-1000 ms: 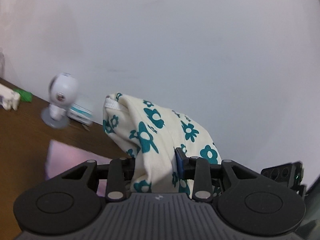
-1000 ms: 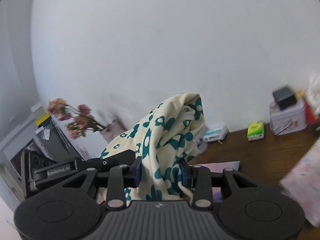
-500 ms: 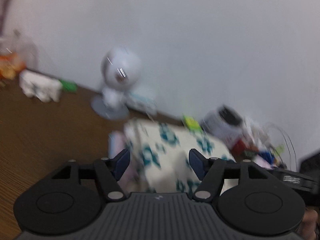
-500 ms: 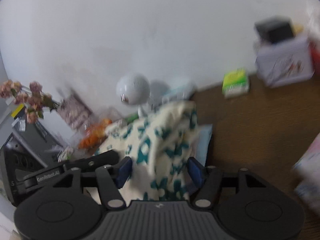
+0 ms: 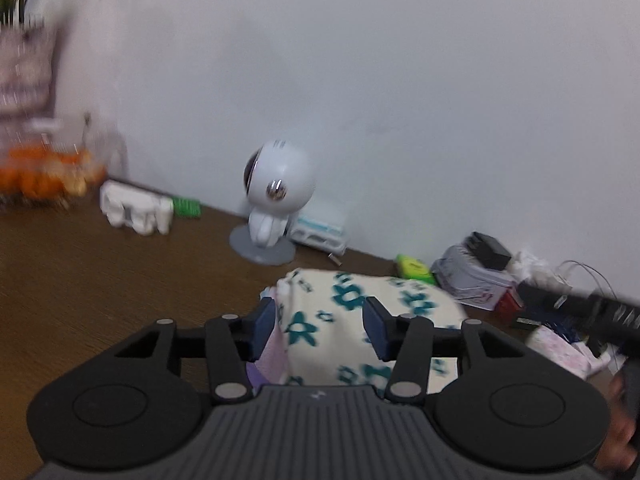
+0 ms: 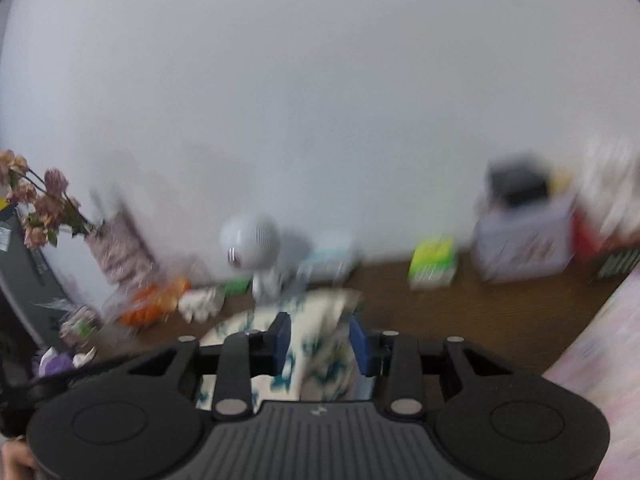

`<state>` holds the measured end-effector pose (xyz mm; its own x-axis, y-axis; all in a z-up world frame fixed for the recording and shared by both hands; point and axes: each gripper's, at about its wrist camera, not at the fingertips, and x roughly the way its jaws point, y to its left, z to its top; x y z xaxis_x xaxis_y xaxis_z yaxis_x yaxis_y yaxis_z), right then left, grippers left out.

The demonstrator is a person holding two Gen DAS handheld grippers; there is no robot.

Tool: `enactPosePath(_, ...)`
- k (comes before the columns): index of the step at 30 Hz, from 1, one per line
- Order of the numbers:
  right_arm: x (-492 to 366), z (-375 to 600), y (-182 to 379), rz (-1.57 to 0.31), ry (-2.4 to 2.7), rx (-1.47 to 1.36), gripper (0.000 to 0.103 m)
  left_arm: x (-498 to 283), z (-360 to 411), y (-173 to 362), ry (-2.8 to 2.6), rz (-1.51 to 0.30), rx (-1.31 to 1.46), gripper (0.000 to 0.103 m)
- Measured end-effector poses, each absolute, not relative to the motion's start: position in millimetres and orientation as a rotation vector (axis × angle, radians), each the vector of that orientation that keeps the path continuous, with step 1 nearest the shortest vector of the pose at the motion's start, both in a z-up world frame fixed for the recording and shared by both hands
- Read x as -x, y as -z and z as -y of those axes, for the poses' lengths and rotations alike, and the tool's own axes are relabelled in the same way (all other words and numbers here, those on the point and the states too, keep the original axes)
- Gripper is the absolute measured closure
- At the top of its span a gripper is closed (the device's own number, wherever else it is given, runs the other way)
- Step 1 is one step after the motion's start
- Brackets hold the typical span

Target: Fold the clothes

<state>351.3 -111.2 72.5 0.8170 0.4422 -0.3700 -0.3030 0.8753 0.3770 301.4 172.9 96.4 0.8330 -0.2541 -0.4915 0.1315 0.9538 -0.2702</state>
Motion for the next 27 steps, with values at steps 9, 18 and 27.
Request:
enactPosePath(9, -204, 153, -127, -0.502, -0.299, -0.071, 0.017, -174, -137, -130, 0.201, -0.558, 0.18, 0.006)
enactPosePath(18, -34, 177, -50, -0.656, -0.223, -0.069, 0.016, -43, -64, -52, 0.171, -0.692, 0.055, 0.0)
enactPosePath(27, 28, 204, 3, -0.668, -0.092, -0.044, 0.016, 7, -45, -8, 0.164, -0.676, 0.089, 0.0)
